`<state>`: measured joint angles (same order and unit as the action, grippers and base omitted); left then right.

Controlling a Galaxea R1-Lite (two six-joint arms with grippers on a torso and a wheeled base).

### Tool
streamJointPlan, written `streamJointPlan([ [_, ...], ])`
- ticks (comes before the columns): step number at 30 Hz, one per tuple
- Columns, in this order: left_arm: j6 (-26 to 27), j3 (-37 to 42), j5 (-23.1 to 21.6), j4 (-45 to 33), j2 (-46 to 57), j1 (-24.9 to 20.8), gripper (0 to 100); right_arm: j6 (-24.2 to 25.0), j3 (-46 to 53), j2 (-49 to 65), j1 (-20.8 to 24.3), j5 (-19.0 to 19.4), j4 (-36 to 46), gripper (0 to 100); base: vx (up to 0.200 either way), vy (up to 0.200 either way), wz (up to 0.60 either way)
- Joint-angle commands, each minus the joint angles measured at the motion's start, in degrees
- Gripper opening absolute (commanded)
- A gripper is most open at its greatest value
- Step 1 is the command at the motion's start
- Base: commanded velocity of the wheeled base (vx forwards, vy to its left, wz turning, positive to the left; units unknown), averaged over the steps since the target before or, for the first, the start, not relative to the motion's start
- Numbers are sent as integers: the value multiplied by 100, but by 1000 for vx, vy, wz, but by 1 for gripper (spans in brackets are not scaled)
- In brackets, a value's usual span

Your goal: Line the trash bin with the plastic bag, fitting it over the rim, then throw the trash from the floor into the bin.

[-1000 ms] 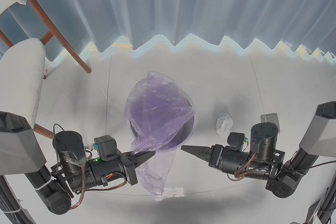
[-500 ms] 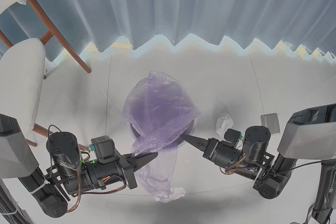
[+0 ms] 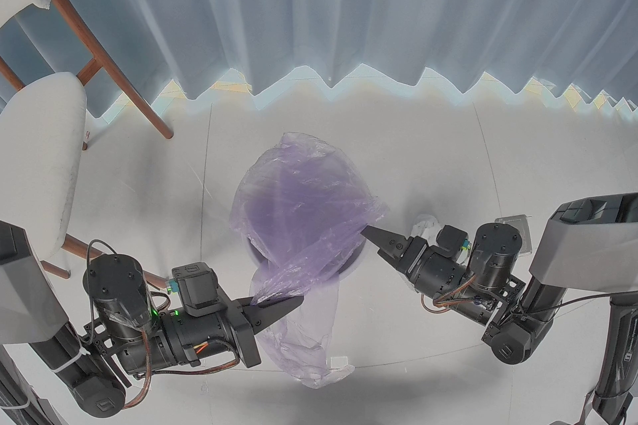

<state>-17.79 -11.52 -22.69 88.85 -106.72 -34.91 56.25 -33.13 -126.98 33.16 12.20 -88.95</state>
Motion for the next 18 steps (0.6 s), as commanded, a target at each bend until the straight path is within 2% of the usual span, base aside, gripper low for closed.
streamJointPlan([
  [1,-6,1,1,1,2,-86,0,282,-53,208,24,1,-96,100,0,0,0],
  [6,-14,1,10,1,-16,-262,0,923,-123,525,50,10,-96,100,0,0,0],
  [17,-155,1,10,10,-51,-446,0,1266,-123,806,165,1,-105,100,0,0,0],
  [18,-260,-8,10,10,-60,-552,0,1538,-97,947,244,1,-96,100,0,0,0],
])
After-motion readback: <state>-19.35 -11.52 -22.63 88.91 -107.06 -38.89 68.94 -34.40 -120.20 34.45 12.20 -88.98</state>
